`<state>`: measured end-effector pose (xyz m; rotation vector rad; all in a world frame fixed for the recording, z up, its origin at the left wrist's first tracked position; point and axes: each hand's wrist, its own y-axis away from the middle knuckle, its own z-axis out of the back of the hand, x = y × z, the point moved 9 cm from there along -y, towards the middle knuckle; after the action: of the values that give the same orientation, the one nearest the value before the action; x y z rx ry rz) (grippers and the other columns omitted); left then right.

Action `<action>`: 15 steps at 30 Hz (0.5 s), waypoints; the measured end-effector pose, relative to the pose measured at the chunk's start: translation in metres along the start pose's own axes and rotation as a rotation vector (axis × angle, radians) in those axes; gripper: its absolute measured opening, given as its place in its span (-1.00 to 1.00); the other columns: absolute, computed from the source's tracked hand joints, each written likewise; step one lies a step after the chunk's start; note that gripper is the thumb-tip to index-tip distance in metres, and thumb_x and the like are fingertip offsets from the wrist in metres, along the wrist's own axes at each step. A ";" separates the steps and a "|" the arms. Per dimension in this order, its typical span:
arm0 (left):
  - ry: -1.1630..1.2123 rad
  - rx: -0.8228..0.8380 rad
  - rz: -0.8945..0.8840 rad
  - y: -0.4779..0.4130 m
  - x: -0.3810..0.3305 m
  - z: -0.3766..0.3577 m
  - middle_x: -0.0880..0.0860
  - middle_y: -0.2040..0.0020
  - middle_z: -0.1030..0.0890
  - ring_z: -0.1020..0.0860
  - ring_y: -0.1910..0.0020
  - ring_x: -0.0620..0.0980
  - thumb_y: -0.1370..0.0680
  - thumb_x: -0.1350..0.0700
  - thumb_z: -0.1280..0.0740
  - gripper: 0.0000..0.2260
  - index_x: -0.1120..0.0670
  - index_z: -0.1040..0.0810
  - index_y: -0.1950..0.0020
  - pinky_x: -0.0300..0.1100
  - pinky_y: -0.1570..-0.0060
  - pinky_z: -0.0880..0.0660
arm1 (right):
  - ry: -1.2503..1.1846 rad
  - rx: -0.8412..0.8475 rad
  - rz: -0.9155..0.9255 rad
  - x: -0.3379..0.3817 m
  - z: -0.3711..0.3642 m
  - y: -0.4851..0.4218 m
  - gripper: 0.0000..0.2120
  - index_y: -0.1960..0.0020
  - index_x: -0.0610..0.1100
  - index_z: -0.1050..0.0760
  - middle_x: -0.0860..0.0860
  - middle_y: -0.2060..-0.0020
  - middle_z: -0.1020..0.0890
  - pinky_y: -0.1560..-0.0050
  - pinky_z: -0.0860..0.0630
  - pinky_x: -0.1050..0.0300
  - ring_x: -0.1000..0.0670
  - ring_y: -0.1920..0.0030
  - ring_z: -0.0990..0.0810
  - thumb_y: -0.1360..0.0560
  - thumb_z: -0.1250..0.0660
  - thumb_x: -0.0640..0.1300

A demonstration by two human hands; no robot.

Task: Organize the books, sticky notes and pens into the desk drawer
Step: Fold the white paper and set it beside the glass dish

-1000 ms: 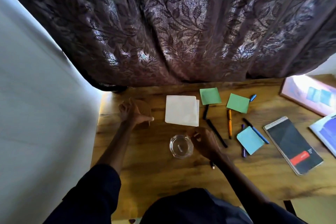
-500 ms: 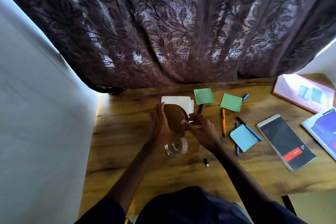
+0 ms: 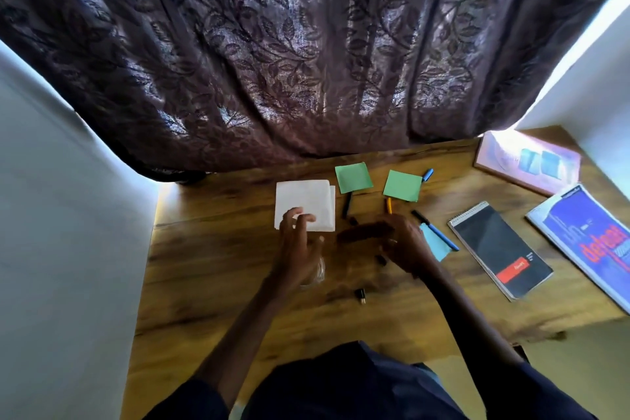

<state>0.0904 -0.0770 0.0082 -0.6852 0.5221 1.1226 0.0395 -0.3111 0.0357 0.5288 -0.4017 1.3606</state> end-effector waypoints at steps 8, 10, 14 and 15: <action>-0.403 0.623 0.234 0.048 0.042 -0.055 0.10 -0.55 -0.17 -0.14 -0.54 0.20 -0.34 -0.26 -0.51 -0.06 -0.04 -0.14 -0.58 0.19 -0.41 -0.32 | -0.020 0.096 0.081 -0.011 -0.033 0.013 -0.49 -0.27 -0.03 -0.53 0.00 -0.19 -0.61 -0.01 -0.57 0.24 -0.02 -0.18 -0.61 -0.39 -0.49 -0.37; -0.405 0.562 0.204 0.044 0.039 -0.049 0.06 -0.45 -0.29 -0.25 -0.48 0.15 -0.33 -0.17 -0.54 -0.15 -0.07 -0.23 -0.52 0.11 -0.34 -0.39 | -0.023 0.085 0.093 -0.010 -0.037 0.012 -0.50 -0.25 -0.01 -0.53 0.01 -0.18 -0.62 0.00 -0.58 0.26 0.00 -0.16 -0.61 -0.39 -0.49 -0.37; -0.434 0.553 0.143 0.042 0.040 -0.035 0.01 -0.39 -0.33 -0.29 -0.42 0.08 -0.34 -0.03 -0.56 -0.24 -0.06 -0.29 -0.46 0.00 -0.29 -0.37 | -0.018 0.101 0.109 -0.005 -0.047 0.007 -0.49 -0.27 -0.03 -0.52 0.01 -0.21 -0.61 0.00 -0.57 0.31 0.00 -0.20 -0.60 -0.40 -0.48 -0.37; -0.438 0.554 0.135 0.043 0.043 -0.031 0.02 -0.41 -0.32 -0.29 -0.43 0.09 -0.34 0.00 -0.56 -0.24 -0.05 -0.29 -0.47 0.01 -0.30 -0.37 | -0.012 0.116 0.110 -0.002 -0.050 0.005 -0.48 -0.29 -0.04 -0.51 0.00 -0.22 -0.60 0.01 -0.55 0.31 -0.01 -0.20 -0.60 -0.40 -0.47 -0.37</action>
<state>0.0645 -0.0609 -0.0525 0.0809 0.4739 1.1424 0.0321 -0.2834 -0.0063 0.6182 -0.3676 1.4940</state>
